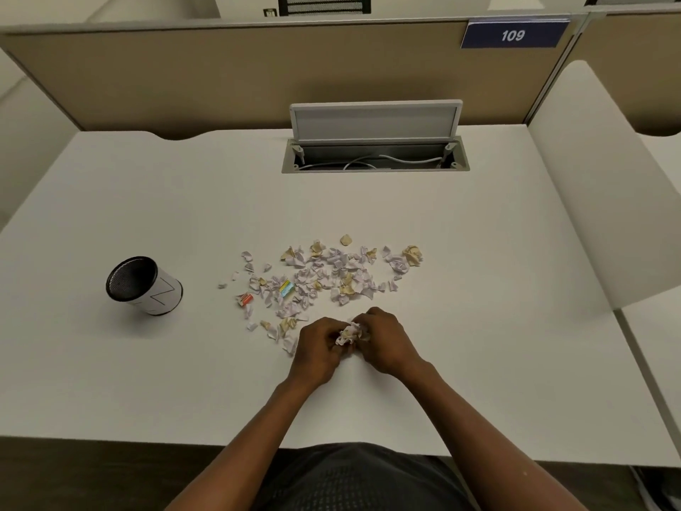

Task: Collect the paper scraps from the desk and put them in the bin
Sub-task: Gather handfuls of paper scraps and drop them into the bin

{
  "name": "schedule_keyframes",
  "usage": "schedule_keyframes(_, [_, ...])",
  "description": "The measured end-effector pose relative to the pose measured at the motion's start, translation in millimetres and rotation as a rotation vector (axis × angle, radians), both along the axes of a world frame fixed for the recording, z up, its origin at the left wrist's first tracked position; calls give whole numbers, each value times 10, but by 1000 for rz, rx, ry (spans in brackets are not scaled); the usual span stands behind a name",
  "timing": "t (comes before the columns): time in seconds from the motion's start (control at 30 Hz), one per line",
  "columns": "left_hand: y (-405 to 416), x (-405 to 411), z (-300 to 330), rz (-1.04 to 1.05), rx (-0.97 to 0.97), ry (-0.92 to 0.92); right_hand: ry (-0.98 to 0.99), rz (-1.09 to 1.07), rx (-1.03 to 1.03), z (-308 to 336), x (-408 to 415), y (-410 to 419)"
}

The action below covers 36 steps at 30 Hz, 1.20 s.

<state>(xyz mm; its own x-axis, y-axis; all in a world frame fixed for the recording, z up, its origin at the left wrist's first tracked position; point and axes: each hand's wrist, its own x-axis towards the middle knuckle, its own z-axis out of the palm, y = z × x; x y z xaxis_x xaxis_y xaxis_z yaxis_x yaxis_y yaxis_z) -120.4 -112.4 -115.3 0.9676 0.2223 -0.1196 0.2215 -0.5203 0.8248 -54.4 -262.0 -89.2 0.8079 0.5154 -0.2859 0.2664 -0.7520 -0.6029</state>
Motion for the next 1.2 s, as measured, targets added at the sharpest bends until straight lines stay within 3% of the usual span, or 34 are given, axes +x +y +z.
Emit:
schedule_keyframes(0.3, [138, -91, 147, 115, -229, 72, 137, -159, 208, 61, -19, 70])
schedule_keyframes(0.57, [614, -191, 387, 203, -445, 1, 294, -180, 443, 285, -29, 461])
schedule_keyframes(0.8, [1195, -334, 621, 306, -481, -51, 500, -92, 646, 535, -3, 1091])
schedule_keyframes(1.2, [2272, -712, 918, 494, -438, -123, 479, 90, 649, 764, -154, 2444])
